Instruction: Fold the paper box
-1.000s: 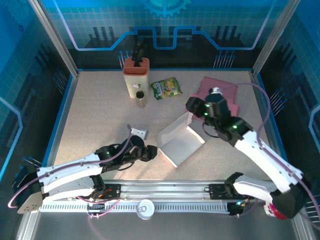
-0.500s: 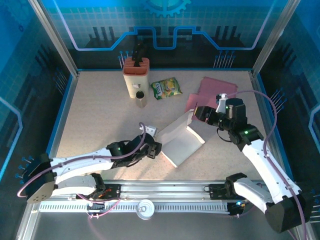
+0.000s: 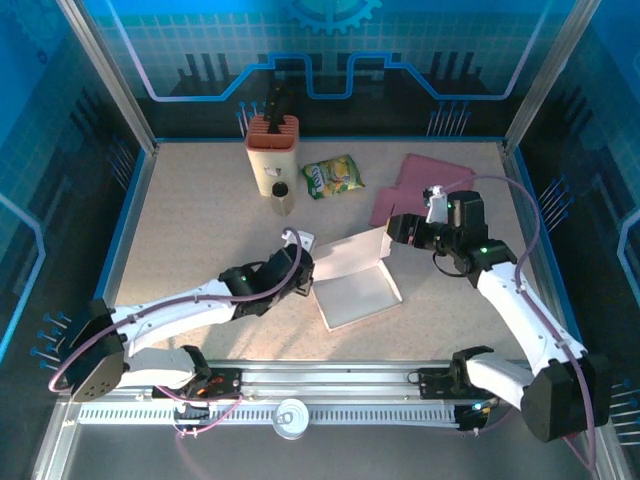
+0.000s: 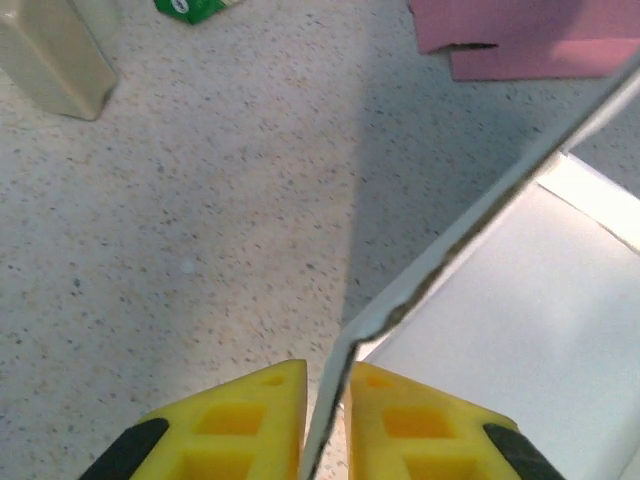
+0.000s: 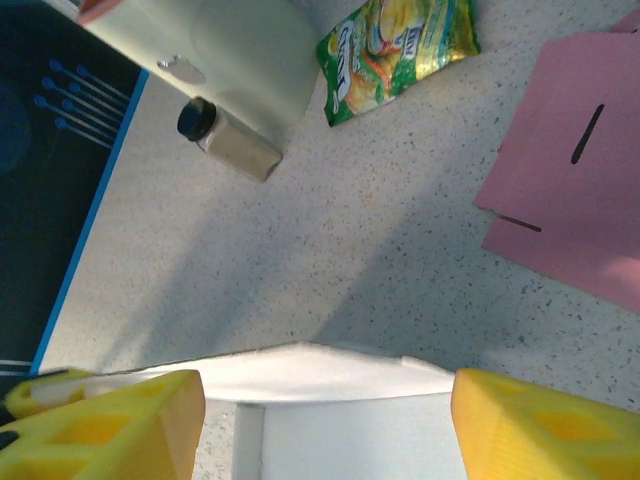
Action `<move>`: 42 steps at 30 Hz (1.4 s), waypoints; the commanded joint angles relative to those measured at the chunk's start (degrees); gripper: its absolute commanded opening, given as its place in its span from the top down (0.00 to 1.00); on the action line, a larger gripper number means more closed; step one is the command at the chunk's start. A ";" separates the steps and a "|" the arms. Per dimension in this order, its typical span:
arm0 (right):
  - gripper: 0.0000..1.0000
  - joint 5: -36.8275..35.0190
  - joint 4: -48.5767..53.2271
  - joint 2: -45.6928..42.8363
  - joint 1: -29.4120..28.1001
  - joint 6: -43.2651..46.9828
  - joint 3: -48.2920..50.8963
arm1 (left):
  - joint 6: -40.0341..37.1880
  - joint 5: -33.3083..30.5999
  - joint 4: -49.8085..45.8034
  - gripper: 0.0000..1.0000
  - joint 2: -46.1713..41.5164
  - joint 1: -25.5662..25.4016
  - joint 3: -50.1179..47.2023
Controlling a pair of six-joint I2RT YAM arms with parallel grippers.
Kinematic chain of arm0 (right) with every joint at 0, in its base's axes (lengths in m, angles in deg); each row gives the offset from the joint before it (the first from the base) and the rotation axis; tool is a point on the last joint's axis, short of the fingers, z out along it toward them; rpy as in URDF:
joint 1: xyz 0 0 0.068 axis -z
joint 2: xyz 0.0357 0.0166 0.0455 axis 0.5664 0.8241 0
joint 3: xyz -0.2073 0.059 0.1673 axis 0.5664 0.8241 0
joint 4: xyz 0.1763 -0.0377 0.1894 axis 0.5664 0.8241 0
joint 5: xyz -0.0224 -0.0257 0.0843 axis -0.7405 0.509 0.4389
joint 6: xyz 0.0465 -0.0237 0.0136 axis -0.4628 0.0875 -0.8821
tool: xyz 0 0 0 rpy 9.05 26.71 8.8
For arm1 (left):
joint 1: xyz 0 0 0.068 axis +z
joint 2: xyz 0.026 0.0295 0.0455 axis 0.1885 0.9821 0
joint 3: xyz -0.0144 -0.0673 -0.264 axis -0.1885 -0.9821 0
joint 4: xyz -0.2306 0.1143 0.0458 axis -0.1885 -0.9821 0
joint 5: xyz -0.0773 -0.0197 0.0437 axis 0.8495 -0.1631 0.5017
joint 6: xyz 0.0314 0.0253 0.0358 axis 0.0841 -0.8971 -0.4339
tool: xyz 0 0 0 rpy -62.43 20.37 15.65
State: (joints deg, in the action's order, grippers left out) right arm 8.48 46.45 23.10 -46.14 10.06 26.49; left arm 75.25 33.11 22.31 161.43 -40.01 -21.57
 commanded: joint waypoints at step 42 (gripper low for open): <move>0.48 -1.78 3.28 29.43 -4.55 33.96 -18.19 | -21.82 14.22 7.81 0.83 9.55 18.88 7.22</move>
State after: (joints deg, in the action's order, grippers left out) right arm 7.22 49.44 51.40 -49.88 42.18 9.97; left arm 54.46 45.81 28.89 170.29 -21.63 -15.93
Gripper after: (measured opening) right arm 0.522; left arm 0.167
